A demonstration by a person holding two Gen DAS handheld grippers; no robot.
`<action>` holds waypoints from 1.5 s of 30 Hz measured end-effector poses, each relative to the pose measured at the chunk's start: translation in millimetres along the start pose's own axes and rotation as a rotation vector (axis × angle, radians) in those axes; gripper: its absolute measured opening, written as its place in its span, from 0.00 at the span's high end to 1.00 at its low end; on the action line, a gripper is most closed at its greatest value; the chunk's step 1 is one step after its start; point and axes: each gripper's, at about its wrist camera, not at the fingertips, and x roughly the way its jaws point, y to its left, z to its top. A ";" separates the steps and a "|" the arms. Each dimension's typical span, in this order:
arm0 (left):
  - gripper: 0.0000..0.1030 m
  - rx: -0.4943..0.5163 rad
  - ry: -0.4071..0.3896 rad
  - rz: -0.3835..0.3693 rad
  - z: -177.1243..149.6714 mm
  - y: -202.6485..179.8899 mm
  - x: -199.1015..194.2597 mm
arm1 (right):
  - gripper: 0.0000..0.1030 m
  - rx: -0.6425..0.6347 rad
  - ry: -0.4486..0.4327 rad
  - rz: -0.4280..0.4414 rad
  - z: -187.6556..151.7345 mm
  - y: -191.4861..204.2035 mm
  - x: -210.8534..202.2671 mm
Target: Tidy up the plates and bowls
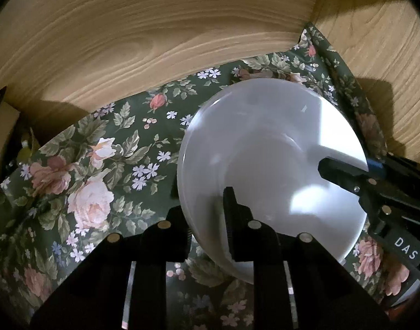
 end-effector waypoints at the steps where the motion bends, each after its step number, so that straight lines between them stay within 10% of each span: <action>1: 0.80 0.005 -0.007 0.007 -1.3 -1.0 -4.1 | 0.79 -0.001 -0.005 0.001 -0.5 1.3 -1.5; 45: 0.81 -0.176 -0.312 0.126 -141.1 51.4 -194.6 | 0.78 -0.209 -0.221 0.158 -44.3 138.7 -105.2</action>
